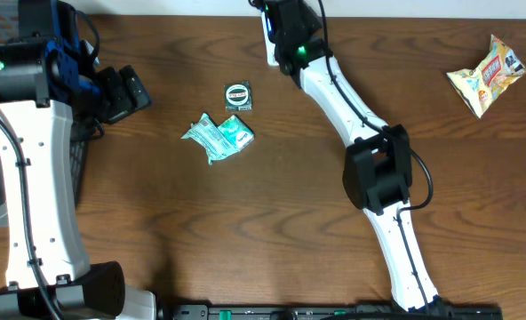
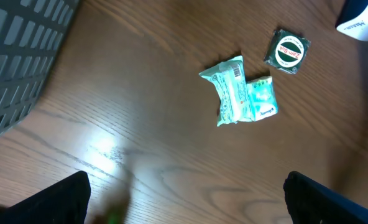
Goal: Scan the item barcode
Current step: 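Hold the Kleenex pack up to the white scanner, then carry the Kleenex pack right and set it beside the yellow bag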
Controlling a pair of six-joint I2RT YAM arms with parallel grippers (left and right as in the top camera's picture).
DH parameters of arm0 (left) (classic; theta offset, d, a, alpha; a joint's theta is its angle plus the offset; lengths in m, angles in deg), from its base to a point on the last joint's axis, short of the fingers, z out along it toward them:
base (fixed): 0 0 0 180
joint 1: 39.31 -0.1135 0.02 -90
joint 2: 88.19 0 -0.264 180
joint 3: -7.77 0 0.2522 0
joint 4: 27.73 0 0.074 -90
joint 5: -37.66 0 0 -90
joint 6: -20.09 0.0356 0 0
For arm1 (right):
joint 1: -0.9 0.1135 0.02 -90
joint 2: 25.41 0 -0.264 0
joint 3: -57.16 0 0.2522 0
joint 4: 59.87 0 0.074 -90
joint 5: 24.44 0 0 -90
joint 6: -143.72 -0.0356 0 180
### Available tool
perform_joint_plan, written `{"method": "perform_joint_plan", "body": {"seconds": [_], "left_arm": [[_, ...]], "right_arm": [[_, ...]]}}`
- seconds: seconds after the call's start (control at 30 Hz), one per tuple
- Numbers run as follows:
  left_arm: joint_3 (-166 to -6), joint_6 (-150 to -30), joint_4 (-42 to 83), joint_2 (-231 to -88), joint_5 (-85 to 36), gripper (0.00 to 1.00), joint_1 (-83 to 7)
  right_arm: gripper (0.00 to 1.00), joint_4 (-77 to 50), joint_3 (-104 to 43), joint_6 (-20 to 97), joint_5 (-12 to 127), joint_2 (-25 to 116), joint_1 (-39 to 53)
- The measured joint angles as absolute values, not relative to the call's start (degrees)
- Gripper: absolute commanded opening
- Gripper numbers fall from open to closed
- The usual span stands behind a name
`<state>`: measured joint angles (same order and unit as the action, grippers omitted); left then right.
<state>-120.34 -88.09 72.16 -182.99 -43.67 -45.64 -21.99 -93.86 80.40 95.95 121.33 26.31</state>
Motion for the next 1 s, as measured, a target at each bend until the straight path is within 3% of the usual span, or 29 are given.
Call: {"method": "perform_joint_plan", "body": {"seconds": [0.13, 0.27, 0.43, 0.67, 1.0], "left_arm": [[-120.34, -88.06, 72.14, -182.99, -43.67, 0.98, -45.64], [-120.34, -88.06, 72.16, -182.99, -43.65, 0.98, -45.64], [-120.34, -88.06, 72.18, -182.99, -43.67, 0.98, -45.64], [-120.34, -88.09, 72.18, -182.99, -43.67, 0.98, -45.64], [-120.34, -88.06, 72.16, -182.99, -43.67, 0.98, -45.64]], "right_arm": [[0.01, -10.95, -96.04, 75.11, 95.84, 118.66, 23.78], [0.01, 5.73, -96.81, 65.75, 95.80, 114.94, 15.93], [0.01, 17.07, -95.67, 58.30, 91.23, 114.18, 4.78], [0.01, 14.19, -84.98, 55.00, 79.41, 114.18, -6.26], [0.01, 3.41, -76.15, 52.75, 76.96, 114.18, -10.89]]}}
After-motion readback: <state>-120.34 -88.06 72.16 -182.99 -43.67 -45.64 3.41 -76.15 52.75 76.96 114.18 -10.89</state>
